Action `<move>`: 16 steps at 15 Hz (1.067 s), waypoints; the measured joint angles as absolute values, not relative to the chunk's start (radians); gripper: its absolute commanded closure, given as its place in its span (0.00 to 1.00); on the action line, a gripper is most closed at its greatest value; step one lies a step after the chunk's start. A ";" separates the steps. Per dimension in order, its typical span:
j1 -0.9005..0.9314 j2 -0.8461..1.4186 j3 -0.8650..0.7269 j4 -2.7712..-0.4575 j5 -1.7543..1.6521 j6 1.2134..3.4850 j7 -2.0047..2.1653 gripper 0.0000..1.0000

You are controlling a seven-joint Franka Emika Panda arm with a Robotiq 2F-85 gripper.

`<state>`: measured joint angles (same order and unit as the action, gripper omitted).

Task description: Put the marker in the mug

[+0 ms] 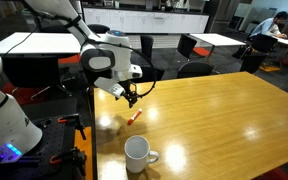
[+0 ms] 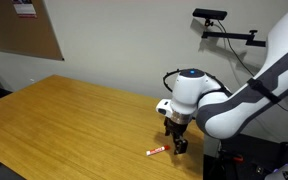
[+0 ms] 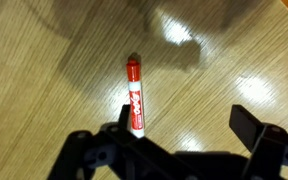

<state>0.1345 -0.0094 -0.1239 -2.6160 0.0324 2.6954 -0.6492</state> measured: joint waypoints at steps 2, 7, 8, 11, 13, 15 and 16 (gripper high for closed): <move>0.113 0.007 -0.099 -2.610 0.032 2.696 -0.648 0.00; 0.099 0.007 -0.085 -2.611 0.032 2.696 -0.648 0.00; 0.092 0.008 -0.076 -2.611 0.032 2.697 -0.648 0.00; 0.077 0.018 -0.049 -2.611 0.058 2.706 -0.657 0.00; 0.072 0.034 -0.032 -2.609 0.094 2.714 -0.687 0.00; 0.064 0.055 -0.019 -2.604 0.122 2.722 -0.722 0.00; 0.057 0.066 -0.014 -2.599 0.128 2.722 -0.735 0.00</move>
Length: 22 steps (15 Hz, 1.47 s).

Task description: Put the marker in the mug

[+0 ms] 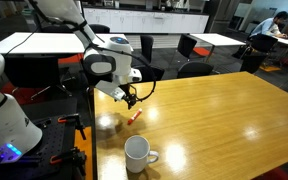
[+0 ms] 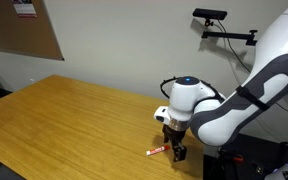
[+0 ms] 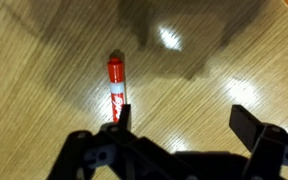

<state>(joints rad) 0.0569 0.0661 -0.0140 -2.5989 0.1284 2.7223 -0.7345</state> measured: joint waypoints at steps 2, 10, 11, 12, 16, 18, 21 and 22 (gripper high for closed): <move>0.041 0.091 -0.007 -2.587 0.135 2.735 -0.758 0.00; -0.092 0.209 0.100 -2.492 0.350 2.794 -1.056 0.00; -0.105 0.222 0.105 -2.478 0.350 2.794 -1.078 0.00; -0.116 0.234 0.108 -2.467 0.348 2.794 -1.096 0.00; -0.140 0.278 0.111 -2.430 0.318 2.793 -1.116 0.00; -0.144 0.295 0.112 -2.419 0.299 2.793 -1.116 0.00; -0.152 0.315 0.118 -2.409 0.273 2.793 -1.116 0.00; -0.154 0.321 0.120 -2.406 0.268 2.793 -1.116 0.00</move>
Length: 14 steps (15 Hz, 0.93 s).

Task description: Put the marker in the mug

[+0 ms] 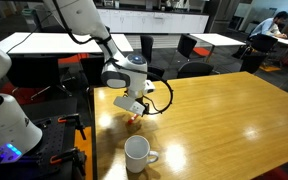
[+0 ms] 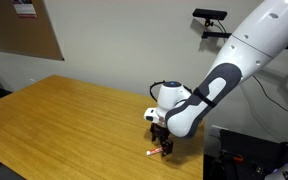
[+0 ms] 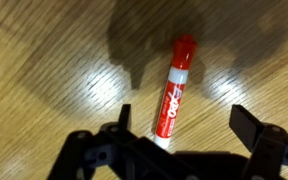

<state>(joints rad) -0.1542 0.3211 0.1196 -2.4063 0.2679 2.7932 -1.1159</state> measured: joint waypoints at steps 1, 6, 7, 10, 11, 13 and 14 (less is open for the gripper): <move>-0.157 0.326 0.122 -2.403 0.262 2.793 -1.116 0.00; -0.167 0.347 0.129 -2.394 0.247 2.793 -1.116 0.19; -0.169 0.351 0.133 -2.393 0.246 2.793 -1.116 0.27; -0.178 0.361 0.142 -2.390 0.241 2.793 -1.116 0.29; -0.179 0.364 0.144 -2.389 0.240 2.793 -1.116 0.28; -0.181 0.369 0.146 -2.387 0.237 2.793 -1.116 0.53; -0.181 0.371 0.147 -2.386 0.235 2.793 -1.116 0.56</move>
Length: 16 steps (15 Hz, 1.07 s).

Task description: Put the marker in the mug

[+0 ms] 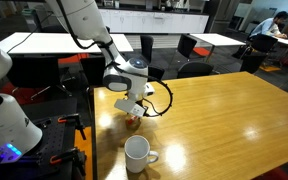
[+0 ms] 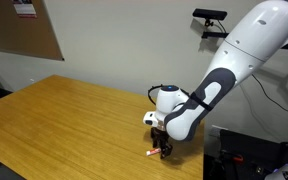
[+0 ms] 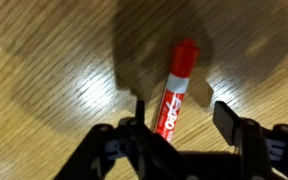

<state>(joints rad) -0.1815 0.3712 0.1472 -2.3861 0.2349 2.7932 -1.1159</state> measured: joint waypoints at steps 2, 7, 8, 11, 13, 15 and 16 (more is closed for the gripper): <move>-0.183 0.374 0.148 -2.385 0.233 2.793 -1.116 0.72; -0.188 0.375 0.149 -2.376 0.231 2.793 -1.116 0.97; -0.188 0.375 0.149 -2.376 0.231 2.793 -1.116 0.95; -0.187 0.375 0.149 -2.376 0.231 2.795 -1.113 0.95; -0.186 0.375 0.149 -2.376 0.231 2.813 -1.109 0.95; -0.183 0.372 0.149 -2.377 0.230 2.845 -1.104 0.95; -0.181 0.369 0.149 -2.379 0.224 2.865 -1.095 0.95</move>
